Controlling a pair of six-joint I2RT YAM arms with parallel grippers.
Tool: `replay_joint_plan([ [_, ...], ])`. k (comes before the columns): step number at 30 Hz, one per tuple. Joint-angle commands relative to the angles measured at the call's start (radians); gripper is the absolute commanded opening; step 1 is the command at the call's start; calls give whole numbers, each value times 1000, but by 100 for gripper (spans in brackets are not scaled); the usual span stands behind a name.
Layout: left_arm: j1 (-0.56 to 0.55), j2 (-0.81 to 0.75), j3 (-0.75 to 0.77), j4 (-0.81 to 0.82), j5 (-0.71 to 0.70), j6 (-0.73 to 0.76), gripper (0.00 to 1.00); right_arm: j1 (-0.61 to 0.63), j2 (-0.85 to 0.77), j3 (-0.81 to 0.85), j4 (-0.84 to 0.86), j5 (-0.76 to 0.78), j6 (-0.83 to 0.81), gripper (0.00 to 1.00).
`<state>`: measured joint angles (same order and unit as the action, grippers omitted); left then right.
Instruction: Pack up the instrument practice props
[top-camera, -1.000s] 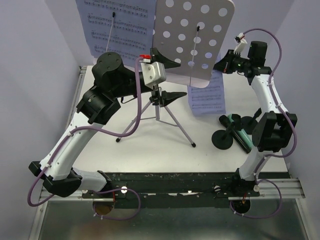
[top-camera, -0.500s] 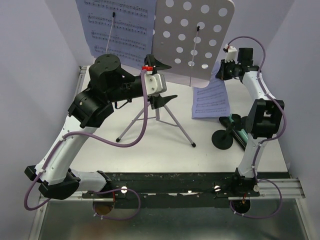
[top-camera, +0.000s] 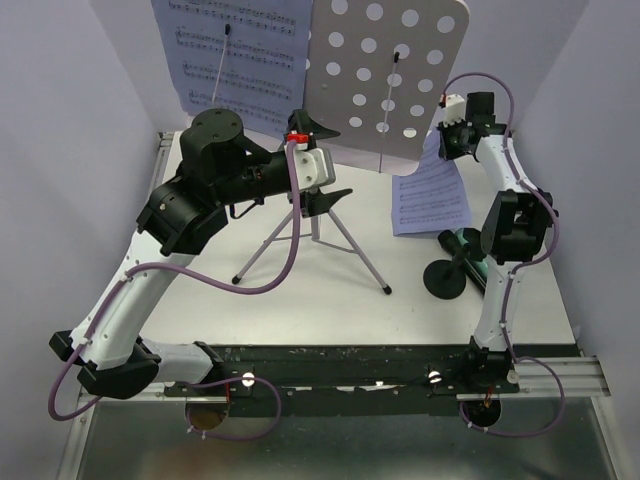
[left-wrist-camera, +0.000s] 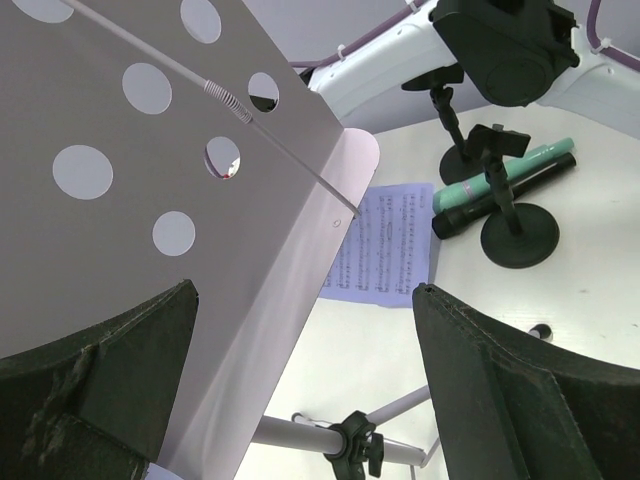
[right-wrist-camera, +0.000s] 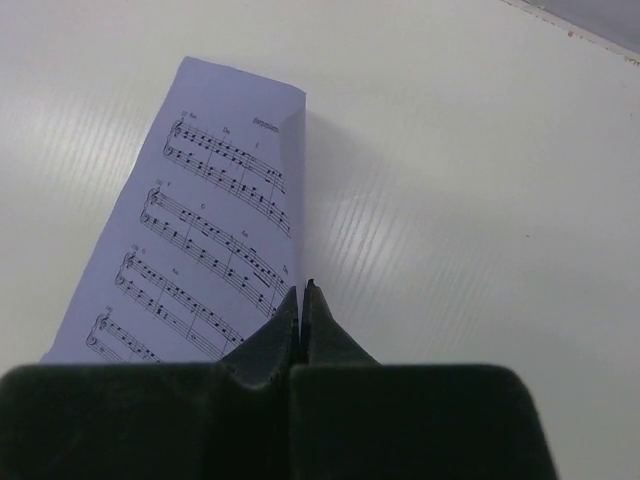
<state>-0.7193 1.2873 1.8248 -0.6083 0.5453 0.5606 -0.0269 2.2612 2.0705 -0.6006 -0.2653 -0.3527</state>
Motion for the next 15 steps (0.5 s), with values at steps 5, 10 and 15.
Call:
replay_joint_plan([
  [5, 4, 1, -1, 4, -11, -2, 99, 22, 49, 66, -91, 138, -3, 0],
  [10, 3, -17, -18, 4, -18, 4, 99, 25, 32, 22, -48, 295, 52, 13],
  [15, 3, -40, -33, -1, -24, 12, 99, 25, 29, 19, -22, 348, 34, 33],
])
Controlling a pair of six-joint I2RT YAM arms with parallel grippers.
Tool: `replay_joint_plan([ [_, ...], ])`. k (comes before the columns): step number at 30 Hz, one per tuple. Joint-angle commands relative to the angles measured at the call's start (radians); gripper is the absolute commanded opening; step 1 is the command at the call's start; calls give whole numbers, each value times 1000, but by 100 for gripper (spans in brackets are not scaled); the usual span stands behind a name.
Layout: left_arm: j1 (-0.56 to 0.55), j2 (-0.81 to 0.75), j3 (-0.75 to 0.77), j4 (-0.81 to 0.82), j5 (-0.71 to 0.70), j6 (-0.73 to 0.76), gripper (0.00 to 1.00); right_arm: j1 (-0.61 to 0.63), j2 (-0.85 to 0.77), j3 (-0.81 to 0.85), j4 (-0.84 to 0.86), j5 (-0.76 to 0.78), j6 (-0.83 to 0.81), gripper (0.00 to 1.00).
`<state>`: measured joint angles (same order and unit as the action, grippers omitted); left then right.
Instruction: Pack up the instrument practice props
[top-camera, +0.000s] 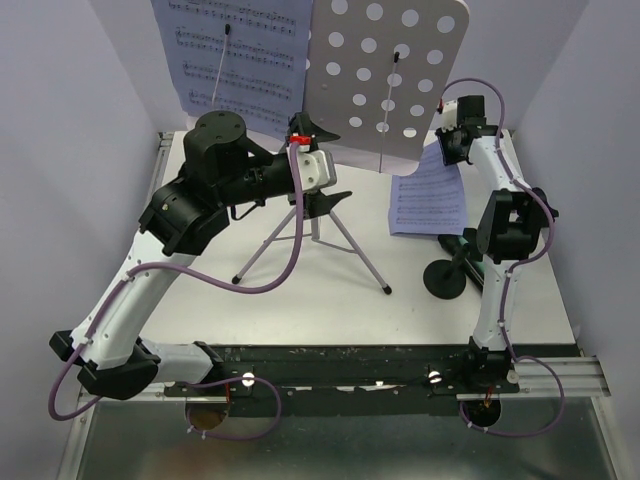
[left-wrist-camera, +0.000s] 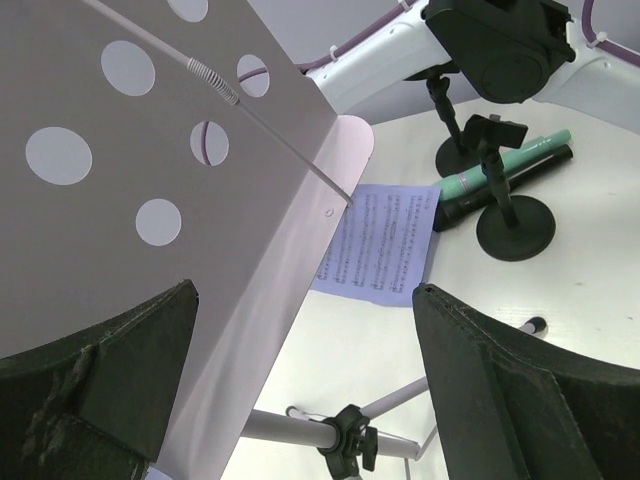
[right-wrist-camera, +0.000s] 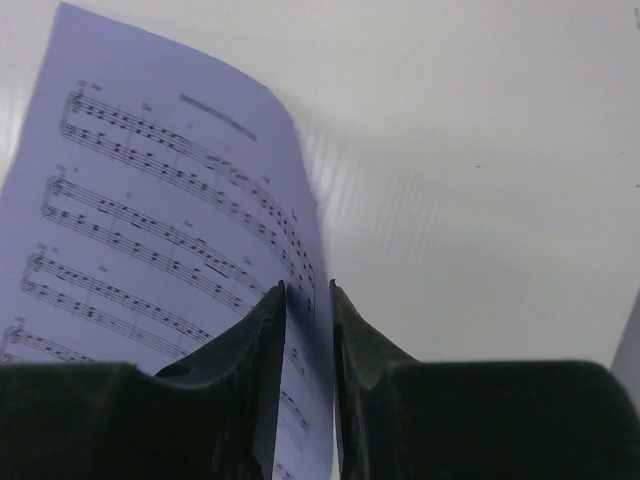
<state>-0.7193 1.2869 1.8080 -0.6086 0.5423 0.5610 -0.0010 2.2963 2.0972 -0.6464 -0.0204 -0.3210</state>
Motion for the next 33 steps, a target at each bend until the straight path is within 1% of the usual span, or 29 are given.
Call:
replay_joint_plan([
  [1, 4, -44, -19, -2, -19, 11, 99, -1, -6, -6, 28, 109, 3, 38],
  [6, 4, -54, -30, -10, -18, 17, 99, 1, -6, -5, 39, 125, -6, 51],
  [11, 3, -63, -29, -10, -13, 16, 99, -1, -40, -14, 48, 145, -29, 53],
  [15, 3, -81, -26, -32, -15, 20, 99, 1, -104, -23, 38, 159, -1, 55],
  [21, 4, -187, -45, -154, -42, 63, 99, 1, -337, -89, -36, 28, 127, 57],
  [23, 4, -230, -56, -186, -71, 94, 99, 1, -438, -121, -50, -68, 178, 59],
  [25, 4, -259, -59, -206, -120, 114, 99, -1, -529, -153, -50, -116, 229, 60],
  [27, 17, -277, -49, -212, -163, 135, 99, 1, -610, -169, -56, -118, 281, 61],
  [29, 40, -285, -32, -188, -211, 140, 99, 1, -697, -184, -46, -81, 318, 67],
  [31, 66, -281, -4, -157, -258, 125, 98, -5, -796, -216, 20, -27, 381, 69],
  [33, 92, -278, 7, -105, -312, 90, 97, -13, -900, -230, 123, -15, 411, 71],
])
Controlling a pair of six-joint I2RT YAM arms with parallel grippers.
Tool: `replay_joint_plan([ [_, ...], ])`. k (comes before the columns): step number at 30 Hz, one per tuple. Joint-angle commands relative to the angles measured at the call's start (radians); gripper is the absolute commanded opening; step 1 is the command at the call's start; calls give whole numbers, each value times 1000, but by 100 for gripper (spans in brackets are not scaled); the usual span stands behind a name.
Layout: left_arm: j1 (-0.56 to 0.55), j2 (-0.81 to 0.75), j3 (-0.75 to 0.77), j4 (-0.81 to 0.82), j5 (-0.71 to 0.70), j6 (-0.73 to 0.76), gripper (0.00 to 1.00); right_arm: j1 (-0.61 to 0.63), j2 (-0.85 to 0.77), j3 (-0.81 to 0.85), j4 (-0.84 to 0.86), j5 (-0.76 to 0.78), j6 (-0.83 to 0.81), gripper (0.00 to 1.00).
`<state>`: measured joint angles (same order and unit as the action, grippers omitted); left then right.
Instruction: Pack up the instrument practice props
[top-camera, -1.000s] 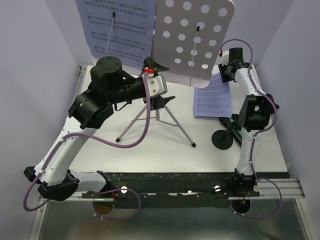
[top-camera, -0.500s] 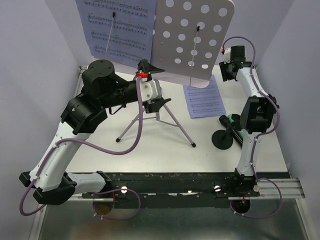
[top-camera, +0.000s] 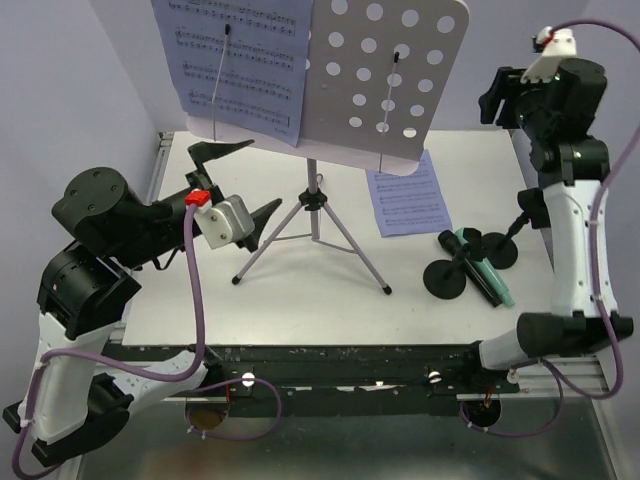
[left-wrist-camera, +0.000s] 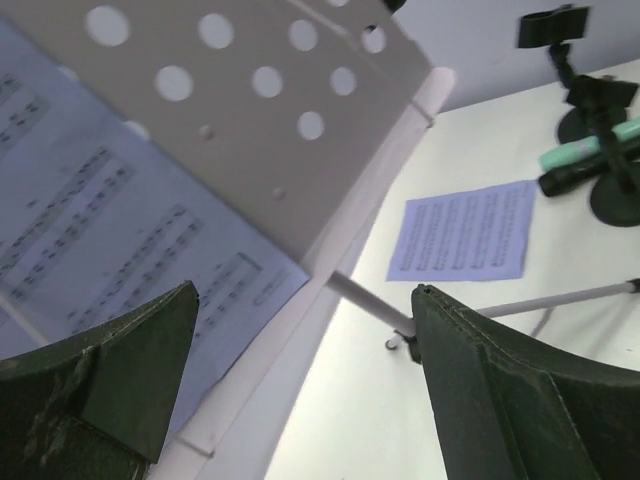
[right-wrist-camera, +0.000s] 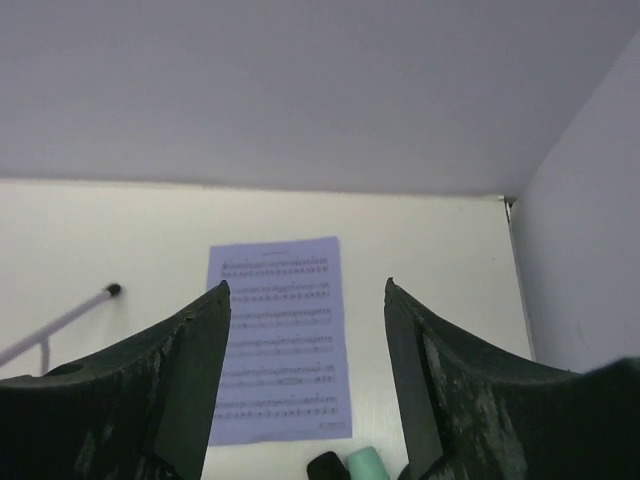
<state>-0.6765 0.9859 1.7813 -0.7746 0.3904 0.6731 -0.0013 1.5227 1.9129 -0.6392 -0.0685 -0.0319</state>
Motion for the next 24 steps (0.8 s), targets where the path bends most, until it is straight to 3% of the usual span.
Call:
replay_joint_plan([
  [1, 66, 26, 38, 92, -183, -53, 96, -12, -157, -38, 156, 30, 136, 72],
  [4, 129, 72, 94, 114, -199, -127, 99, -12, -174, 102, 187, -42, 168, 73],
  [10, 250, 174, 237, 119, -197, -231, 98, -8, -79, 473, 263, -423, 132, 73],
  [13, 290, 212, 289, 120, -170, -277, 97, 64, -30, 583, 331, -548, 122, 73],
  [17, 363, 261, 351, 71, -36, -361, 95, 263, -3, 606, 395, -570, 49, 78],
  [24, 495, 287, 316, 95, 168, -538, 84, 555, 138, 716, 466, -481, -121, 90],
])
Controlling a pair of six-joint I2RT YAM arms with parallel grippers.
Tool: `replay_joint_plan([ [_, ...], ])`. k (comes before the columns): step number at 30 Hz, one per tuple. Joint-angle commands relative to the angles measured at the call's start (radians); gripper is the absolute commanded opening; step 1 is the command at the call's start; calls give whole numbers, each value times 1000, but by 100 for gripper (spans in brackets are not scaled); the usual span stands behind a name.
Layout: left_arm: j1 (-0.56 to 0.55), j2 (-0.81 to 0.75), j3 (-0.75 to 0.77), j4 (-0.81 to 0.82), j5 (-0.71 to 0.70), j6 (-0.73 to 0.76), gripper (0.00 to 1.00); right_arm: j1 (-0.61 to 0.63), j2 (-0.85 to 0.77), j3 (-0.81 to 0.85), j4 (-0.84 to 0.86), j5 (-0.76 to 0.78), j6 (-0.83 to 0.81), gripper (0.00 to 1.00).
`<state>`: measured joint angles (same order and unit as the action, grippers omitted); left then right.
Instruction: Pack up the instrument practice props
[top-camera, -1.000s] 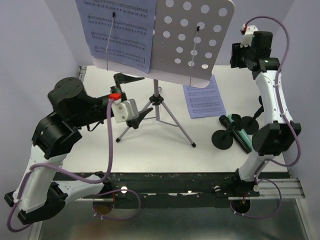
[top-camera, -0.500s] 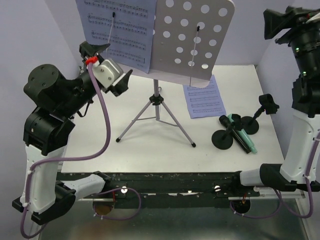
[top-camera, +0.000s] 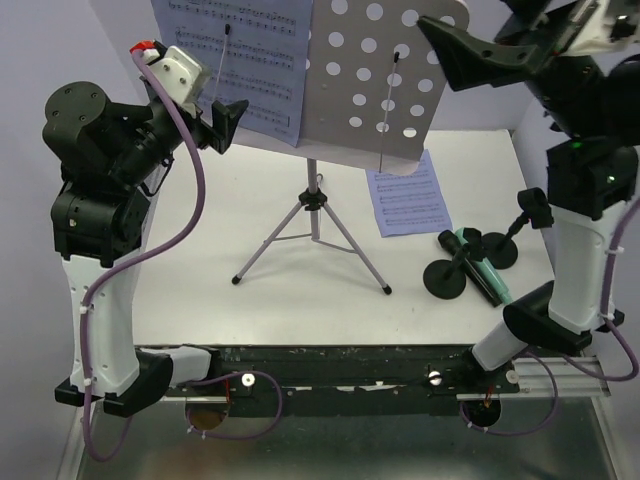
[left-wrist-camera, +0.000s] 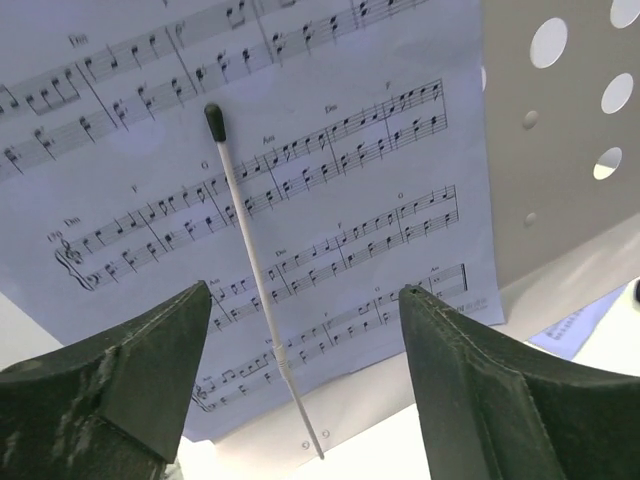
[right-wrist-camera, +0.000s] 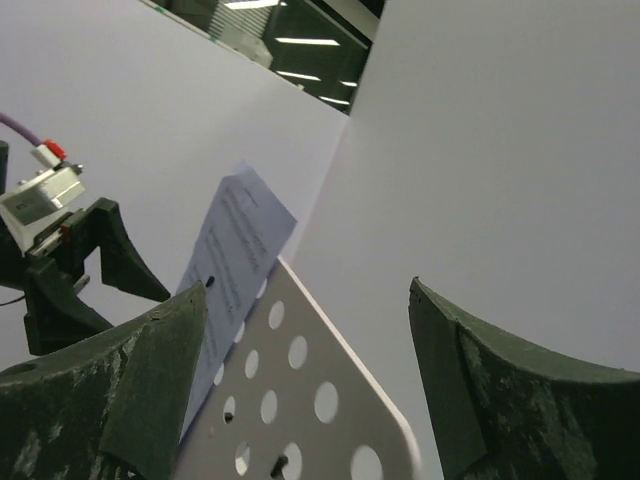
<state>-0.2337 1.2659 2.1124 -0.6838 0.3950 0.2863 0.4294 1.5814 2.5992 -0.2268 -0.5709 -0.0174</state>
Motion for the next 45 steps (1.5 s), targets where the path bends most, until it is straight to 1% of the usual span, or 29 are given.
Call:
replay_joint_plan([
  [1, 59, -2, -34, 21, 180, -159, 83, 159, 92, 32, 66, 44, -179, 92],
  [3, 71, -19, -80, 49, 191, -183, 82, 218, 123, 30, 96, 77, -254, 95],
  [6, 88, -34, -126, 69, 226, -197, 80, 275, 175, 62, 115, 132, -369, 94],
  [10, 94, -39, -158, 79, 246, -211, 75, 293, 233, 96, 173, 186, -366, 94],
  [12, 94, -40, -169, 89, 254, -211, 74, 308, 249, 99, 184, 183, -383, 94],
  [16, 103, -45, -187, 110, 289, -222, 68, 339, 276, 94, 245, 158, -401, 94],
  [19, 106, -54, -210, 128, 312, -226, 62, 364, 299, 99, 273, 154, -421, 93],
  [22, 106, -79, -248, 153, 330, -226, 51, 377, 322, 104, 279, 173, -429, 93],
  [23, 108, -86, -259, 159, 332, -225, 49, 379, 328, 105, 277, 183, -428, 93],
  [27, 106, -105, -295, 165, 341, -220, 48, 397, 350, 104, 258, 209, -463, 92],
  [28, 108, -108, -307, 168, 347, -222, 45, 404, 351, 102, 256, 215, -472, 91],
  [29, 108, -112, -318, 176, 349, -220, 37, 408, 353, 101, 257, 224, -478, 91],
  [31, 106, -120, -338, 191, 344, -222, 28, 416, 350, 90, 282, 255, -495, 90],
  [37, 106, -129, -371, 222, 337, -226, 19, 443, 341, 75, 360, 359, -617, 92],
  [39, 106, -128, -377, 228, 335, -230, 12, 451, 336, 64, 372, 394, -653, 94],
  [40, 106, -128, -381, 231, 337, -230, 6, 453, 338, 64, 371, 402, -662, 94],
  [42, 108, -132, -387, 234, 338, -230, 0, 453, 339, 64, 357, 414, -681, 95],
  [45, 108, -135, -397, 234, 341, -216, 0, 457, 342, 64, 337, 434, -702, 95],
])
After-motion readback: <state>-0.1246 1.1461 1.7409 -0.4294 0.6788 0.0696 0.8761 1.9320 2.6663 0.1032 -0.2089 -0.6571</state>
